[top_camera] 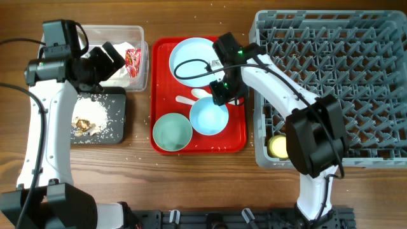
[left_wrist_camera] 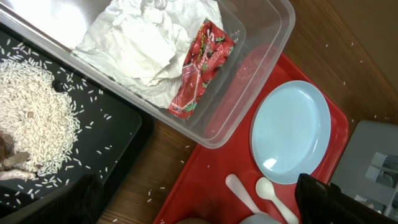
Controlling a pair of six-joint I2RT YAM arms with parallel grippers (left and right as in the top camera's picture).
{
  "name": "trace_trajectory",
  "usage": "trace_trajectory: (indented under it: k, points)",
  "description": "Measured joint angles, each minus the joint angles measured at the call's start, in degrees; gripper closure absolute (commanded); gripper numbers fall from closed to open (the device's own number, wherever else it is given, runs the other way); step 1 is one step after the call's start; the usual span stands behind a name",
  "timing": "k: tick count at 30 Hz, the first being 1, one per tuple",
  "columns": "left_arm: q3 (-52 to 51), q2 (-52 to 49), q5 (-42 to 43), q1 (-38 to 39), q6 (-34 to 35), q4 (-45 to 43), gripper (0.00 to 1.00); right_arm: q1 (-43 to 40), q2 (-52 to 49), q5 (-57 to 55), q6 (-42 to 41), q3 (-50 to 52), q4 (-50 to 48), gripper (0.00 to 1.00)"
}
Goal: Sort waste into correct bins and load items into the dishwasher rack
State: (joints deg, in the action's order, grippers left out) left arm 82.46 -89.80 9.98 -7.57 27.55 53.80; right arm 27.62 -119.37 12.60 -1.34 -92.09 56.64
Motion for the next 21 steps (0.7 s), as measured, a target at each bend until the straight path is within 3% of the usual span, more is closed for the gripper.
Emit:
trace_trajectory:
  k: [2, 8, 13, 18, 21]
  points:
    - [0.0, 0.0, 0.0, 0.0, 0.0, 0.0, 0.0, 0.0, 0.0, -0.2, 0.6, 2.0, -0.9, 0.96]
    - [0.0, 0.0, 0.0, 0.0, 0.0, 0.0, 0.0, -0.2, -0.3, -0.7, 0.8, 3.0, -1.4, 0.96]
    - [0.0, 0.0, 0.0, 0.0, 0.0, 0.0, 0.0, -2.7, 1.8, -3.9, -0.2, -2.8, 4.9, 0.96]
    - [0.0, 0.0, 0.0, 0.0, 0.0, 0.0, 0.0, -10.4, 15.8, -13.4, -6.6, -12.0, 1.6, 0.96]
    - [0.0, 0.0, 0.0, 0.0, 0.0, 0.0, 0.0, -14.3, 22.7, -27.1, -8.7, -13.2, -2.7, 0.96]
